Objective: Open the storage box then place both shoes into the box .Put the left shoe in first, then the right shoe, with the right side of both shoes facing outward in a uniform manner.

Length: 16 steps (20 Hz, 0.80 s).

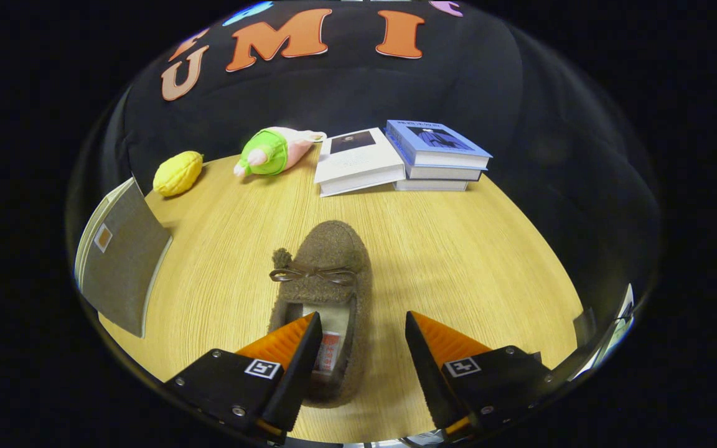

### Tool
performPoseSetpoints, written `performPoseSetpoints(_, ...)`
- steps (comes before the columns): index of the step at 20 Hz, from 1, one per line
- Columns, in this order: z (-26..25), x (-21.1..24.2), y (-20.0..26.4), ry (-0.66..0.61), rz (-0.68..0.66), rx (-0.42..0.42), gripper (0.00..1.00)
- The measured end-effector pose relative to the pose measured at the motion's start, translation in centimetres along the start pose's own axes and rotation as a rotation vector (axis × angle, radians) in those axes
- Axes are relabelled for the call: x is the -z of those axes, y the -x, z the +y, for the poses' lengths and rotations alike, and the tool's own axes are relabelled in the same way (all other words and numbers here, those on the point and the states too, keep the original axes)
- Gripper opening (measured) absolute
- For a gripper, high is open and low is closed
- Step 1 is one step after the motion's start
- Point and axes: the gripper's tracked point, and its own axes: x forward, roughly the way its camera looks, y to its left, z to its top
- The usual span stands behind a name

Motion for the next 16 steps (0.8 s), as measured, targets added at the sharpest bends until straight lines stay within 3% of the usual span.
performPoseSetpoints(7, 0.9, 0.2, -3.5, -0.052, 0.034, -0.014, 0.51)
performPoseSetpoints(9, 0.5, 0.2, -4.0, -0.075, 0.031, 0.008, 0.33)
performPoseSetpoints(10, 0.3, 0.0, -4.2, -0.088, 0.022, 0.027, 0.14)
performPoseSetpoints(11, 0.5, 0.0, -4.2, -0.079, 0.017, 0.028, 0.05)
performPoseSetpoints(16, 1.7, -1.6, -2.6, -0.127, -0.052, 0.021, 0.0)
